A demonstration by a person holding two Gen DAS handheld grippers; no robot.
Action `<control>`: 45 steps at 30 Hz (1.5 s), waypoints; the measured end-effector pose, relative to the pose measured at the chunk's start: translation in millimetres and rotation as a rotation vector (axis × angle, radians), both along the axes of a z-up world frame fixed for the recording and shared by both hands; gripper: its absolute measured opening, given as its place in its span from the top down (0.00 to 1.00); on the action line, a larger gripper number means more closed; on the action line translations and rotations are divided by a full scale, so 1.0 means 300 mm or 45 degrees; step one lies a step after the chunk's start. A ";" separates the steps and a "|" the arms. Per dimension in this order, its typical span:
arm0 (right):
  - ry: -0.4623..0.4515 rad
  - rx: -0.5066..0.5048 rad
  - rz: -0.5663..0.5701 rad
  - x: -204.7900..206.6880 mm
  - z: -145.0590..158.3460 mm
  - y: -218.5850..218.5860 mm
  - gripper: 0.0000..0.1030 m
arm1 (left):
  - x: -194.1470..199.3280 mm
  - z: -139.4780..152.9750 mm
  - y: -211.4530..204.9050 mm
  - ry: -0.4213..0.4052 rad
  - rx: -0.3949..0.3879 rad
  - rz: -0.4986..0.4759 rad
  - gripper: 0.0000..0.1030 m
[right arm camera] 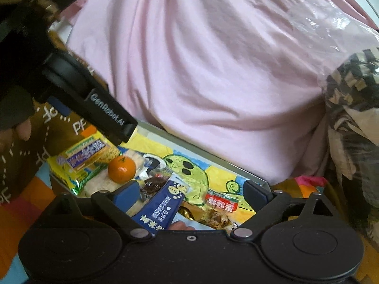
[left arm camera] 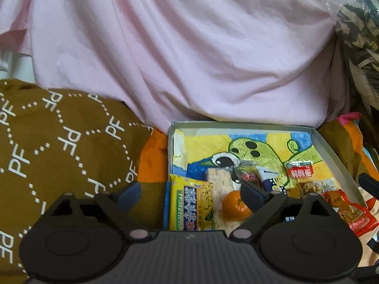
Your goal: Organize snacks
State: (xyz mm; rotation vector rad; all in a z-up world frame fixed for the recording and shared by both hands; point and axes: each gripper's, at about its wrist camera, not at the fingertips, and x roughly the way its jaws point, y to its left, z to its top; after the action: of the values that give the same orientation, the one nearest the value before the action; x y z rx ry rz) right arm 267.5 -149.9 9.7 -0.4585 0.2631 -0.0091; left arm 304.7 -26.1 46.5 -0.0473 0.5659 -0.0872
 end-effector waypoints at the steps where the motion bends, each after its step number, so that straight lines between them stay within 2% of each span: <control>1: -0.007 0.009 -0.004 -0.004 0.008 -0.002 0.06 | -0.005 0.006 -0.001 -0.010 0.002 0.003 0.05; 7: -0.027 0.080 -0.036 -0.016 0.045 -0.028 0.02 | -0.027 0.038 -0.004 -0.035 0.000 0.011 0.01; 14: -0.012 0.200 -0.064 -0.036 0.081 -0.069 0.01 | -0.065 0.068 -0.013 -0.077 0.026 0.015 0.00; 31: -0.075 0.303 -0.085 -0.165 0.161 -0.133 0.01 | -0.209 0.108 -0.012 -0.151 0.059 0.083 0.00; 45: -0.083 0.410 -0.072 -0.284 0.212 -0.153 0.01 | -0.366 0.125 0.019 -0.209 0.086 0.112 0.00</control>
State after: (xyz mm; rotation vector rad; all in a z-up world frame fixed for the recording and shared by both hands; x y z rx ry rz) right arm 182.4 -195.9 73.2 -0.1303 0.2086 -0.0365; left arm 194.8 -20.2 83.8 0.0007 0.4020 0.0141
